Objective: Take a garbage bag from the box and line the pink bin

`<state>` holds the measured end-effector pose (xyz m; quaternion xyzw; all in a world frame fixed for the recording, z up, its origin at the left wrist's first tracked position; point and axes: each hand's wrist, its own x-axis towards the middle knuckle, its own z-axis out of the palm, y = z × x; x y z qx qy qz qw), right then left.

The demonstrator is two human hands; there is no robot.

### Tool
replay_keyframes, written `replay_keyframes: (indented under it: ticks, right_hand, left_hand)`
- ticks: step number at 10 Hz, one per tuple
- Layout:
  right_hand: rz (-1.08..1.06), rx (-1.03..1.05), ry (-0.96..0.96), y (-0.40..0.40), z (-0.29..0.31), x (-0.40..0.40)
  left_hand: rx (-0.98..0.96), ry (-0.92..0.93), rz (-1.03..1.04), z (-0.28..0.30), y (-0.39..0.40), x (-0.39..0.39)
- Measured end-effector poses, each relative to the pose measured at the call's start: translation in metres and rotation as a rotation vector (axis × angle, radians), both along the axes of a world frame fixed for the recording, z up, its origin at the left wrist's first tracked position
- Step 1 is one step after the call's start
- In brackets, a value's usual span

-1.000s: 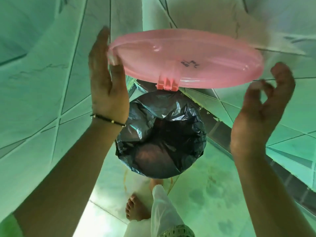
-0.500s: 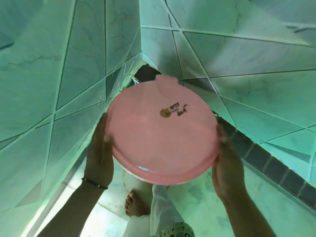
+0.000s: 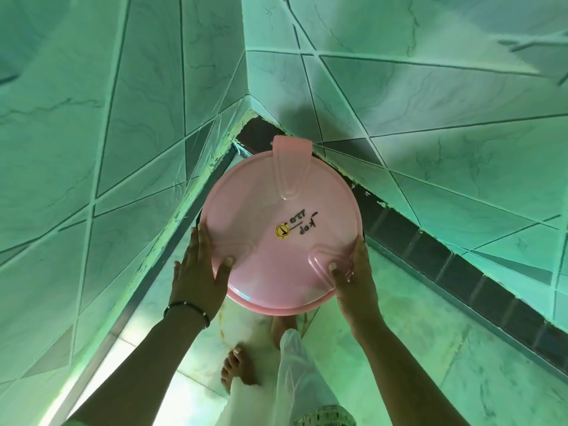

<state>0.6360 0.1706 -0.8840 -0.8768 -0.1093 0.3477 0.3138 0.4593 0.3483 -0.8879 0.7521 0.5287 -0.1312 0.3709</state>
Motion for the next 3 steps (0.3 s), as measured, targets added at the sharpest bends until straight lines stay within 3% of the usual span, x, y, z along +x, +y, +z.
replay_keyframes:
  ticks: [1,2,3]
  right_hand:
    - [0.056,-0.008,0.048,0.003,0.013,0.0]
    - [0.045,-0.017,-0.02,0.004,0.042,-0.001]
    - [0.027,-0.06,-0.015,-0.001,0.09,-0.009]
  left_hand:
    - [-0.021,0.043,-0.038,0.005,-0.001,0.0]
    - [-0.034,-0.031,0.035,0.031,-0.002,0.005]
    - [-0.043,-0.245,0.142,0.083,-0.013,0.009]
